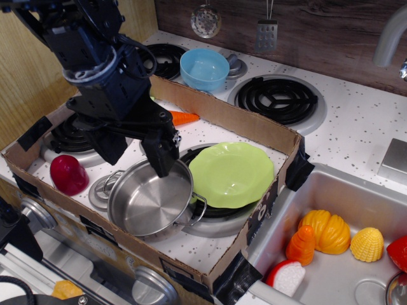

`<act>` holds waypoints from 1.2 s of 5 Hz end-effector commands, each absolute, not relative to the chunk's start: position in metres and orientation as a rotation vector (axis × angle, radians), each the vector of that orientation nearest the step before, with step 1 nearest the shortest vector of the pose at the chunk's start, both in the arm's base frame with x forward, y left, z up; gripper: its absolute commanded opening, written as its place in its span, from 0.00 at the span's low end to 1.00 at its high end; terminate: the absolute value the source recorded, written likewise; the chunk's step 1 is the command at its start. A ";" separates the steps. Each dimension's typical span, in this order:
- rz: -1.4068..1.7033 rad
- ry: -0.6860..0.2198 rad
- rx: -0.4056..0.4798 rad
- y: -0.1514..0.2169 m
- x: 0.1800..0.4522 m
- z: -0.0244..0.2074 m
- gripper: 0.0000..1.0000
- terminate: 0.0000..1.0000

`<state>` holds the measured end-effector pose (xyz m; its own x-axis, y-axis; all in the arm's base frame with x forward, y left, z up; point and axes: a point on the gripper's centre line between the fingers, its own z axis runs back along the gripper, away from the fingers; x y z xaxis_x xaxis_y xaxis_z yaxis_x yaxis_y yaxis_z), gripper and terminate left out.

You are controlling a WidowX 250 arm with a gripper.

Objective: Put carrot on plate

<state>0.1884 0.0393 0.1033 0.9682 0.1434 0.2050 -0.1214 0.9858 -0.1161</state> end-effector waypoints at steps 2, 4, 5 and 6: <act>0.023 -0.221 -0.116 0.046 0.194 0.104 1.00 0.00; -0.158 -0.249 -0.092 0.083 0.216 0.101 1.00 0.00; -0.252 -0.291 -0.085 0.099 0.236 0.090 1.00 0.00; -0.376 -0.310 -0.072 0.113 0.255 0.081 1.00 0.00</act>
<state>0.2490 0.1099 0.0690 0.8902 -0.3505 0.2910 0.3805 0.9233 -0.0522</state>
